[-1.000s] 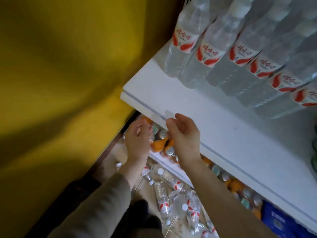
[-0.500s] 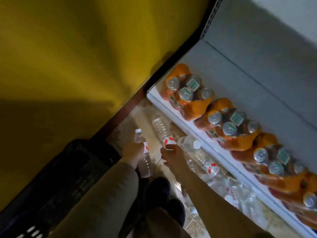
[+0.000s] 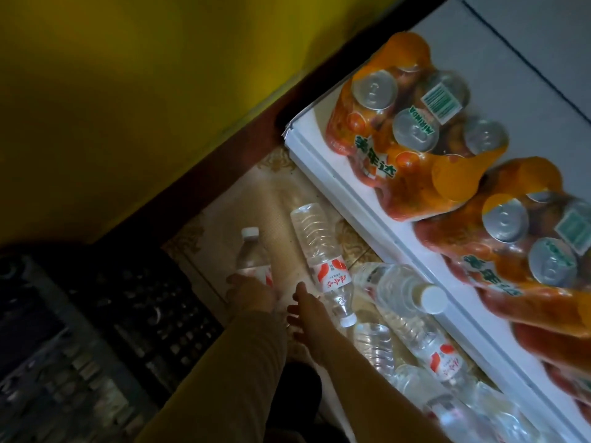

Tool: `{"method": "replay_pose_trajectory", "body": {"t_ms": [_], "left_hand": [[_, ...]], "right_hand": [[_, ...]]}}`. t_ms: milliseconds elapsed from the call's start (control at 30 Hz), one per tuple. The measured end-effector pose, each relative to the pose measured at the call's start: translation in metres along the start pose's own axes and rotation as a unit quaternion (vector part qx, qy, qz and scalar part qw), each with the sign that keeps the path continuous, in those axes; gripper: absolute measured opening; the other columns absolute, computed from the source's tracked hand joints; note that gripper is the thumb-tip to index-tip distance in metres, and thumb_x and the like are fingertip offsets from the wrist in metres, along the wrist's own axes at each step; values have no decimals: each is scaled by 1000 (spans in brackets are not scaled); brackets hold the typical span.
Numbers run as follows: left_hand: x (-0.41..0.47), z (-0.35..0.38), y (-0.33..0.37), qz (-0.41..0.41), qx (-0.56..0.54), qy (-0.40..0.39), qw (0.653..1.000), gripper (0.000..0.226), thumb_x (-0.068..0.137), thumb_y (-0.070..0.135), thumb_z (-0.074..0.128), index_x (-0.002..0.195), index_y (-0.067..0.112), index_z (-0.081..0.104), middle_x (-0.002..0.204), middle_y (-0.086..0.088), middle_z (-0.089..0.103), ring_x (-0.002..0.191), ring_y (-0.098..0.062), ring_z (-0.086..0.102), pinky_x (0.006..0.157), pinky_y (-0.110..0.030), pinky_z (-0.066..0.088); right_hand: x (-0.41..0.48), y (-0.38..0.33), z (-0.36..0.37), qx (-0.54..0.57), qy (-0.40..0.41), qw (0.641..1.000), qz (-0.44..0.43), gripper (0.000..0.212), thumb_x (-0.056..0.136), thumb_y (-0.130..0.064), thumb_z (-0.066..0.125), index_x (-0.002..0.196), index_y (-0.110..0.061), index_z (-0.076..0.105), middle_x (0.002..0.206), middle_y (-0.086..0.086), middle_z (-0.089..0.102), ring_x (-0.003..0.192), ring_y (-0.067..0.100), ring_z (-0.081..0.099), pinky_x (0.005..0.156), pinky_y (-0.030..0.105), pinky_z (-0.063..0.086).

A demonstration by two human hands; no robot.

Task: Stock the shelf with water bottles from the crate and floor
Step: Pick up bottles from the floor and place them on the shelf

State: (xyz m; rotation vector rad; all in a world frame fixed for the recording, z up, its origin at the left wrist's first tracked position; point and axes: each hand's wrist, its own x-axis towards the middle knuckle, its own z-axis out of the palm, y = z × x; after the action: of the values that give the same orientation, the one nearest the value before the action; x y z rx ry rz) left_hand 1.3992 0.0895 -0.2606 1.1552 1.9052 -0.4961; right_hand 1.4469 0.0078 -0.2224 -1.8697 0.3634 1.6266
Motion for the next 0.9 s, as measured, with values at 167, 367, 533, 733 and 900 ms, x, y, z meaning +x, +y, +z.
{"method": "replay_pose_trajectory", "body": {"t_ms": [167,367,533,733,900], "left_hand": [[1,-2,-2,5,-71,0,997,72,72,17,75,129,5,33,125,-19,53,113,-36,54,94,-46,48],[-40,-31,9,50,-100,-60,992,69,70,3,72,127,11,33,123,-17,53,112,-35,55,94,-45,48],[-109,-84,29,126,-83,-100,983,62,75,7,71,130,2,42,124,-14,55,111,-32,56,91,-38,49],[-212,-161,46,163,-170,-217,947,29,62,-1,75,81,15,59,83,-3,63,84,-21,63,68,-30,51],[-285,-223,48,204,-216,-332,896,21,73,-3,67,81,15,62,75,-6,65,62,-17,64,45,-19,49]], "right_hand": [[0,0,7,80,-38,996,13,49,101,-43,22,117,-10,54,106,5,60,95,18,56,100,38,41],[-37,-14,1,93,-9,996,-15,42,100,-42,29,74,-20,54,63,-5,58,60,7,53,55,21,39],[-112,-46,-18,76,17,997,-27,24,96,-30,42,85,-16,57,75,1,56,68,12,50,61,24,38],[-207,-80,-37,70,11,992,-104,10,92,-25,53,87,-20,60,82,1,57,78,13,52,68,26,41],[-279,-99,-51,110,-87,981,-135,31,90,-39,54,112,-19,63,111,4,68,102,19,63,93,33,46]]}}
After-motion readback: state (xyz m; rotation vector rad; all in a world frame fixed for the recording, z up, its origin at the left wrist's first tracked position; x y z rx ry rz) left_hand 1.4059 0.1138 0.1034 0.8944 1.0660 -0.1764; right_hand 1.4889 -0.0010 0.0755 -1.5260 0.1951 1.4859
